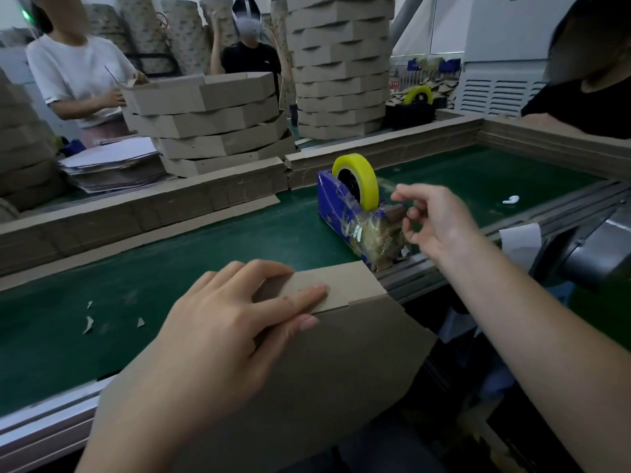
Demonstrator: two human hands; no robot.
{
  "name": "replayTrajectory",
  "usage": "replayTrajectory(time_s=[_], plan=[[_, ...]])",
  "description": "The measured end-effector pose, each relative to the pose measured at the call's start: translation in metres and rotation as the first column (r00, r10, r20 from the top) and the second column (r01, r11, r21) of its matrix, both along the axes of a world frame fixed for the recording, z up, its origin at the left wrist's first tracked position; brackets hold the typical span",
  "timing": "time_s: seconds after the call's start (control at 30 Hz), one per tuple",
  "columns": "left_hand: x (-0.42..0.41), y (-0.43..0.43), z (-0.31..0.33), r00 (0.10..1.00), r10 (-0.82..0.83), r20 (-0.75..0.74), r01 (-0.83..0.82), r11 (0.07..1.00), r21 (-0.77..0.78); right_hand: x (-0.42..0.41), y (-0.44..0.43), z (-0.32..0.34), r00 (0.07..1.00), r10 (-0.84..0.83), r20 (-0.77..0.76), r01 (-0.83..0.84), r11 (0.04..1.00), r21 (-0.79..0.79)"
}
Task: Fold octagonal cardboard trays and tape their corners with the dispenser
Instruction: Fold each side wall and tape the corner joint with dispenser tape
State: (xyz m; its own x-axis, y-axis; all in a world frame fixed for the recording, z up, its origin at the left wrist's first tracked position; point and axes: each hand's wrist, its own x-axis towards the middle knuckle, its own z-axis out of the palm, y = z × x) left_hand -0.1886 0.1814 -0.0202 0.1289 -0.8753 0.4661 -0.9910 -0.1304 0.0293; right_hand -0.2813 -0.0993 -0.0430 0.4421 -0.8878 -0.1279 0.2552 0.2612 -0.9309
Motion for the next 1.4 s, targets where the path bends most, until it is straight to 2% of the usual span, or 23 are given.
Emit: replayTrajectory(time_s=[0.13,0.23,0.3,0.33,0.37,0.4,0.43,0.47,0.5,0.53,0.6,0.67,0.73,0.8,0.87,0.93,1.0,1.17,1.27,1.4], plan=[[0.001,0.0,0.0,1.0,0.006,-0.008,-0.005,1.0,0.002,-0.005,0.006,-0.027,0.954,-0.045,0.298,0.057,0.998,-0.031],[0.001,-0.001,0.001,1.0,0.005,-0.019,-0.006,1.0,-0.004,-0.005,0.007,-0.04,0.942,-0.084,0.326,0.122,0.988,-0.096],[0.001,-0.002,0.001,0.999,0.005,-0.033,-0.006,1.0,-0.01,-0.006,0.007,-0.048,0.97,-0.143,0.197,0.184,0.96,-0.21],[0.001,-0.002,0.001,0.999,0.006,-0.039,-0.007,1.0,-0.015,-0.009,0.006,-0.052,0.979,-0.195,0.052,0.201,0.92,-0.337],[0.001,-0.002,0.001,0.999,0.007,-0.044,-0.008,1.0,-0.02,-0.014,0.003,-0.054,0.952,-0.271,-0.145,0.168,0.855,-0.492],[0.001,-0.002,0.001,0.999,0.008,-0.049,-0.009,1.0,-0.025,-0.019,0.002,-0.054,0.874,-0.36,-0.326,0.088,0.777,-0.623],[0.002,-0.002,0.001,0.999,0.008,-0.05,-0.009,0.999,-0.033,-0.025,0.001,-0.054,0.783,-0.436,-0.444,0.006,0.718,-0.696],[0.002,-0.002,0.001,0.999,0.009,-0.048,-0.01,0.999,-0.038,-0.031,0.002,-0.053,0.723,-0.48,-0.497,-0.039,0.69,-0.722],[0.003,-0.002,0.001,0.999,0.01,-0.048,-0.012,0.999,-0.035,-0.038,0.007,-0.051,0.713,-0.494,-0.497,-0.037,0.682,-0.731],[0.003,-0.001,0.0,0.999,0.01,-0.05,-0.011,0.999,-0.03,-0.044,0.016,-0.047,0.756,-0.487,-0.438,0.0,0.669,-0.744],[0.003,0.0,0.002,0.998,0.005,-0.056,-0.007,1.0,-0.021,-0.052,0.048,-0.033,0.879,-0.43,-0.207,0.107,0.6,-0.793],[0.004,-0.001,0.002,0.998,-0.014,-0.06,0.014,1.0,-0.005,-0.055,0.092,-0.019,0.95,-0.31,-0.027,0.151,0.536,-0.83],[0.003,0.0,0.002,0.997,-0.026,-0.075,0.026,1.0,-0.001,-0.052,0.136,-0.015,0.99,-0.121,0.076,0.134,0.596,-0.791],[0.002,0.0,0.003,0.996,-0.026,-0.085,0.026,1.0,-0.007,-0.046,0.168,-0.017,0.993,0.021,0.119,0.061,0.76,-0.647],[0.001,0.0,0.003,0.995,-0.018,-0.098,0.018,1.0,-0.006,-0.037,0.185,-0.023,0.984,0.086,0.157,-0.01,0.902,-0.431],[0.0,0.001,0.004,0.995,-0.01,-0.096,0.01,1.0,-0.002,-0.029,0.189,-0.03,0.981,0.078,0.177,-0.033,0.968,-0.247],[0.0,0.002,0.004,0.996,-0.006,-0.088,0.006,1.0,0.003,-0.026,0.191,-0.032,0.986,0.032,0.165,-0.006,0.988,-0.155],[-0.002,0.003,0.003,0.997,-0.004,-0.072,0.005,1.0,0.017,-0.023,0.193,-0.032,0.995,-0.028,0.094,0.041,0.989,-0.144],[-0.001,0.004,0.005,0.998,-0.023,-0.062,0.026,0.999,0.04,-0.026,0.191,-0.031,0.999,0.017,0.044,-0.011,0.99,-0.14],[0.001,0.006,0.008,1.0,-0.015,-0.008,0.016,0.99,0.143,-0.032,0.187,-0.032,0.992,0.125,-0.02,-0.126,0.975,-0.181]])
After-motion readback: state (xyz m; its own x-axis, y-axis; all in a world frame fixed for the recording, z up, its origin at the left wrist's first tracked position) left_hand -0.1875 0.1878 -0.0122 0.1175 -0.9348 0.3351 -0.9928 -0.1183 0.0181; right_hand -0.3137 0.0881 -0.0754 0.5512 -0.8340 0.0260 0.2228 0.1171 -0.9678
